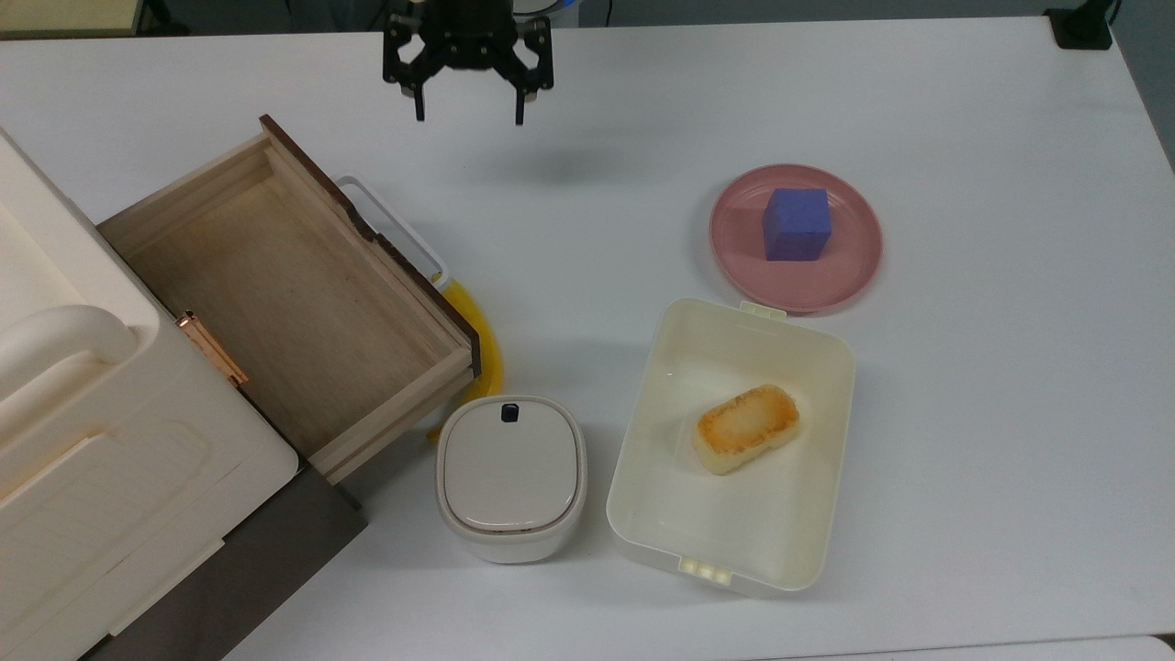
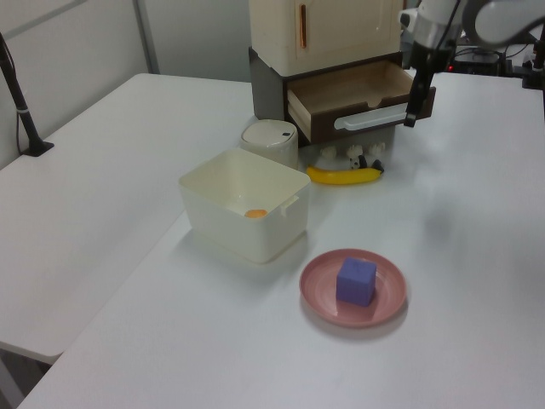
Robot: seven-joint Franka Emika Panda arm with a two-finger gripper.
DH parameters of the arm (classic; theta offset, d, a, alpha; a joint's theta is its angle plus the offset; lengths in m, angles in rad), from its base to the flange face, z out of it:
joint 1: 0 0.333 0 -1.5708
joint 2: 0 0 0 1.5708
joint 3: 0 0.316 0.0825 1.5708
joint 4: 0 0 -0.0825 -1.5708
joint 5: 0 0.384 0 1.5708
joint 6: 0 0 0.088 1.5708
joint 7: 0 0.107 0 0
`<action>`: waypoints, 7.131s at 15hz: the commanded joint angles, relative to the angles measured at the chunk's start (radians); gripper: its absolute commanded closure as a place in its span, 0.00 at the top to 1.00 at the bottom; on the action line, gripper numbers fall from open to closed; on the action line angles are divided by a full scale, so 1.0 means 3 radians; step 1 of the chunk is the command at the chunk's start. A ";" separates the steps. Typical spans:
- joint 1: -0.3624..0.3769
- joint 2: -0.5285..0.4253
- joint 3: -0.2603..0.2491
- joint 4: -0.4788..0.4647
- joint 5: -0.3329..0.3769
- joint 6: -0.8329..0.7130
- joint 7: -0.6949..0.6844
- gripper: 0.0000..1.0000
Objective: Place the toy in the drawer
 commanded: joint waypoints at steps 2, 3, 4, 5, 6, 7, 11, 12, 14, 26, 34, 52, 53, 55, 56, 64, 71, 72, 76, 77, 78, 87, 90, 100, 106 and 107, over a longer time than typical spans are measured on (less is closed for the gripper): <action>-0.0079 -0.0100 0.0060 -0.0361 -0.0337 0.0451 0.0208 1.00; -0.0079 -0.0079 0.0060 -0.0397 -0.0373 0.0533 0.0208 1.00; -0.0084 -0.0049 0.0060 -0.0443 -0.0424 0.0630 0.0208 1.00; -0.0095 -0.0018 0.0060 -0.0459 -0.0490 0.0722 0.0208 1.00; -0.0135 0.0033 0.0060 -0.0474 -0.0546 0.0783 0.0208 1.00; -0.0171 0.0074 0.0060 -0.0479 -0.0613 0.0835 0.0208 1.00; -0.0248 0.0273 0.0035 -0.0520 -0.0945 0.1187 0.0208 1.00; -0.0253 0.0309 0.0030 -0.0525 -0.0971 0.1244 0.0208 1.00; -0.0268 0.0370 0.0024 -0.0525 -0.1063 0.1265 0.0208 1.00; -0.0228 0.0718 0.0030 -0.0530 -0.1447 0.1457 0.1454 1.00; -0.0309 0.0984 0.0014 -0.0566 -0.1528 0.2272 0.1671 1.00; -0.0652 0.1148 -0.0083 -0.0571 -0.2106 0.3049 0.1891 0.98; -0.0657 0.1153 -0.0083 -0.0571 -0.2132 0.3044 0.1891 0.97; -0.0662 0.1184 -0.0083 -0.0566 -0.2188 0.3044 0.1891 0.96; -0.0662 0.1204 -0.0083 -0.0566 -0.2193 0.3049 0.1891 0.95; -0.0662 0.1378 -0.0083 -0.0403 -0.2198 0.3049 0.1901 0.90; -0.0606 0.1434 -0.0078 -0.0377 -0.2214 0.3034 0.1906 0.86; -0.0581 0.1455 -0.0083 -0.0382 -0.2209 0.3034 0.1906 0.84; -0.0565 0.1475 -0.0083 -0.0377 -0.2214 0.3034 0.1906 0.80; -0.0565 0.1475 -0.0083 -0.0377 -0.2214 0.3034 0.1906 0.79; -0.0560 0.1480 -0.0083 -0.0377 -0.2219 0.3034 0.1906 0.79; -0.0504 0.1465 -0.0062 -0.0367 -0.2224 0.3019 0.1916 0.43; -0.0509 0.1460 -0.0062 -0.0367 -0.2224 0.3024 0.1916 0.26; -0.0529 0.1434 -0.0062 -0.0367 -0.2234 0.3019 0.1911 0.83; -0.0514 0.1256 -0.0062 -0.0387 -0.2239 0.3013 0.2161 1.00; -0.0504 0.1210 -0.0062 -0.0392 -0.2239 0.2998 0.2197 1.00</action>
